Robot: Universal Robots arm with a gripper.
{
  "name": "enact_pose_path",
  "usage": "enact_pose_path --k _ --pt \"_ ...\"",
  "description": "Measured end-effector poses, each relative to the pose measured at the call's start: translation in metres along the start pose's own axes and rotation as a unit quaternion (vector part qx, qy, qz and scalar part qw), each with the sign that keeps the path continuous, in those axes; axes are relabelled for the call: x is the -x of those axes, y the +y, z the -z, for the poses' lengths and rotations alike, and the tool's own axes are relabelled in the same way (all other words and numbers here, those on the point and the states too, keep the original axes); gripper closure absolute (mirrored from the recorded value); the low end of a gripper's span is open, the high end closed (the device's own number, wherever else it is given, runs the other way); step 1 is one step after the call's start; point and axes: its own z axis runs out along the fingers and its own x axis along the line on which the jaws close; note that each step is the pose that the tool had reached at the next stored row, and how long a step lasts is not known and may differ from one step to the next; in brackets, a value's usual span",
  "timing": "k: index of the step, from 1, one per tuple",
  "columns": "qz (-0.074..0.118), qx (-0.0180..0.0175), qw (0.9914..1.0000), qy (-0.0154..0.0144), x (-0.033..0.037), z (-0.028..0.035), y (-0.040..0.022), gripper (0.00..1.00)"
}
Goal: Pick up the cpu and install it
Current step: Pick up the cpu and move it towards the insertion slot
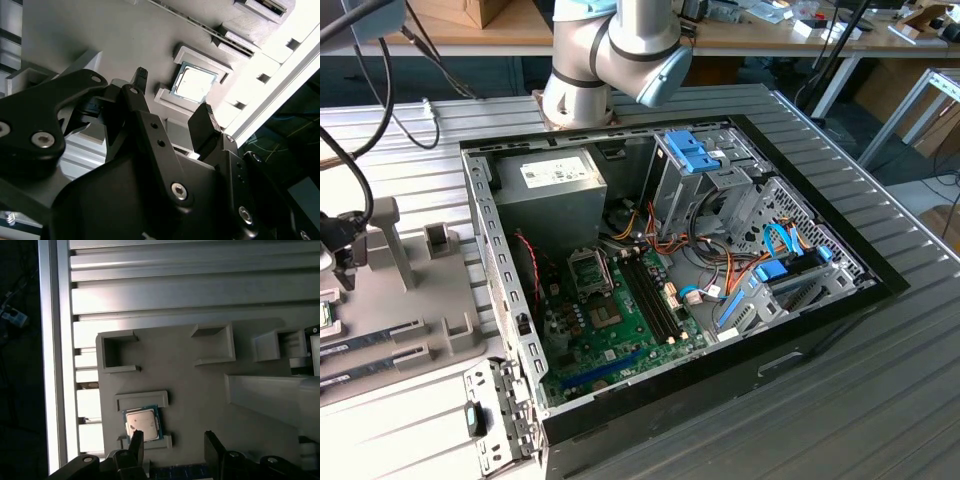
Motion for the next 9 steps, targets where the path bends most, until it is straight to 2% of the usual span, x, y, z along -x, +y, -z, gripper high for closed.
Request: enact_pose_path --k 9 --pt "0.0 0.0 1.0 0.0 -0.0001 -0.0055 -0.0003 0.4"
